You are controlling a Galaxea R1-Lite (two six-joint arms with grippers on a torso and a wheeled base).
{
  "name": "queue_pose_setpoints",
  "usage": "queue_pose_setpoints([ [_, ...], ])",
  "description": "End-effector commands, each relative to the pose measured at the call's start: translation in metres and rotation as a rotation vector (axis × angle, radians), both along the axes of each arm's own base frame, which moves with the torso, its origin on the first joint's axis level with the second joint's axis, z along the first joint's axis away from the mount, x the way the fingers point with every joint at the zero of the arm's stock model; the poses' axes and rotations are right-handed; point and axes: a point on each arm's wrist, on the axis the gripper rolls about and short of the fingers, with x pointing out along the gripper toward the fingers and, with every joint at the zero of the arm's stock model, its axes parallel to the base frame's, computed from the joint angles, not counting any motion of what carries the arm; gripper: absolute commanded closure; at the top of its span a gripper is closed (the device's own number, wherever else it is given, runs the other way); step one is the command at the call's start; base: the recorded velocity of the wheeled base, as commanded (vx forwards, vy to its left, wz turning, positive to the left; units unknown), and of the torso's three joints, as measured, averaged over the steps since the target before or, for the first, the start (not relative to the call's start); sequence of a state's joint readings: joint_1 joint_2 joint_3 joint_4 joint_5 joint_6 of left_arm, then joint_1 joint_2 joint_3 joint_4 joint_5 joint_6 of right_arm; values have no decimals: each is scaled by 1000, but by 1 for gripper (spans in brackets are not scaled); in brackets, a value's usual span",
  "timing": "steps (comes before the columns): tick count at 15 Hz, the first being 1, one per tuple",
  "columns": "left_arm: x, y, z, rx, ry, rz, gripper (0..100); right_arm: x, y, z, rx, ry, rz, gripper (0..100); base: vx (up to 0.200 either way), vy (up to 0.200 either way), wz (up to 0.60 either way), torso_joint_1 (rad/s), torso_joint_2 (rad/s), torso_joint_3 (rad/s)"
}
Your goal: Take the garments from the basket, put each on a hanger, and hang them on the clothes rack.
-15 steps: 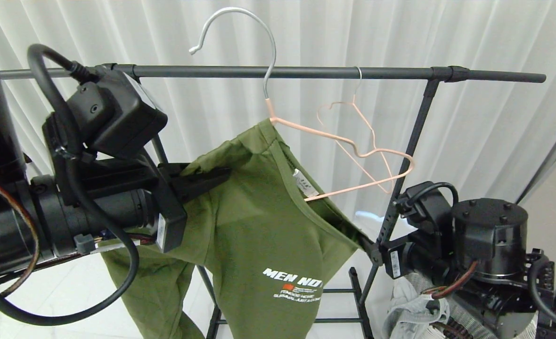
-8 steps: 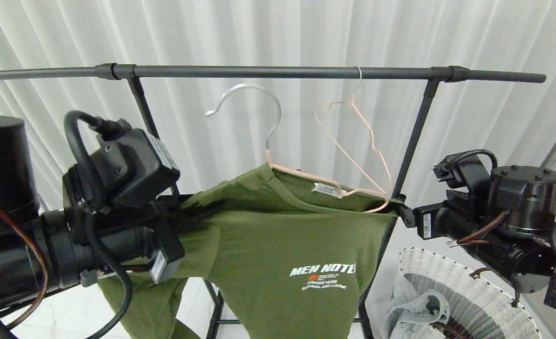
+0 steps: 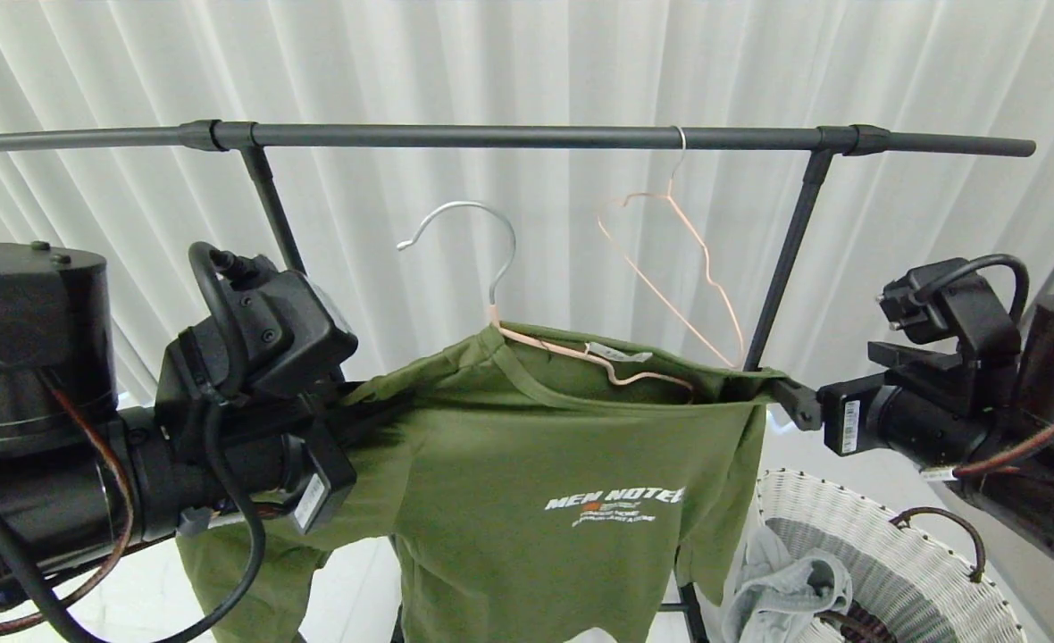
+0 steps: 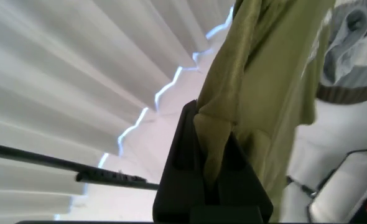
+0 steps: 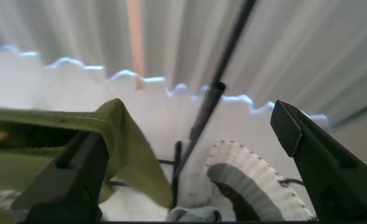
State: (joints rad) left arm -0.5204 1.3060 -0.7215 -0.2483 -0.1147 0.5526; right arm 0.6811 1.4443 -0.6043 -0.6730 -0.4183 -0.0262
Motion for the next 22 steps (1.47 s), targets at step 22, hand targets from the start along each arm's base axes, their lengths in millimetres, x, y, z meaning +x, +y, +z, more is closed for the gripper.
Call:
queue_pose_setpoints([
  [22,-10,-23,3,-42,-47,-167,100,20,72,48,-361,46,895,0,0,0,0,0,0,0],
])
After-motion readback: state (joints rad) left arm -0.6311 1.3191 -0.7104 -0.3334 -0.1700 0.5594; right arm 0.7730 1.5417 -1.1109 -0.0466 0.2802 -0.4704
